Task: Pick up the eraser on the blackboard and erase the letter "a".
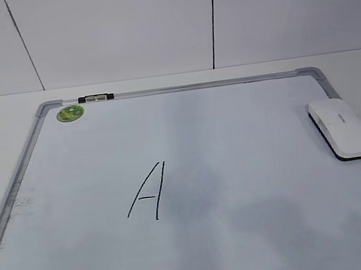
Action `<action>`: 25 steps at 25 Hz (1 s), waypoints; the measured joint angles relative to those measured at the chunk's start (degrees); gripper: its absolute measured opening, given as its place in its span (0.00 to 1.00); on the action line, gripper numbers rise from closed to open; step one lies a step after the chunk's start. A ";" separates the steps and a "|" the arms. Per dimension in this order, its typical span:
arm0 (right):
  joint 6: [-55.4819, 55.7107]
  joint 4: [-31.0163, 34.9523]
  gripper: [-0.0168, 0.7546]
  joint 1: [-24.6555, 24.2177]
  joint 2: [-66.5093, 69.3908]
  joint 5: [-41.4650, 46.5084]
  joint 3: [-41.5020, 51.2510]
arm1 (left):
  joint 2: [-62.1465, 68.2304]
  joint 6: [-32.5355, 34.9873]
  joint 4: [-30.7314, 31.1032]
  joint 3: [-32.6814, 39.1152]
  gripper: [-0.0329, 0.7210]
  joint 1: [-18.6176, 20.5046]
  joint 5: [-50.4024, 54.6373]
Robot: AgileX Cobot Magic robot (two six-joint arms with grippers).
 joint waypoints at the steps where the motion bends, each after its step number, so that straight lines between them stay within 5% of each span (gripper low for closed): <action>1: 0.00 0.00 0.72 0.00 0.00 0.00 0.00 | -0.11 0.00 0.00 0.00 0.36 0.00 -0.01; 9: 0.00 -0.13 0.72 -0.75 0.00 0.00 0.00 | -0.14 0.00 0.00 0.00 0.36 0.89 -0.02; 25: 0.00 -0.13 0.72 -10.26 0.00 0.00 0.00 | -0.14 0.00 0.00 0.00 0.36 14.89 -0.02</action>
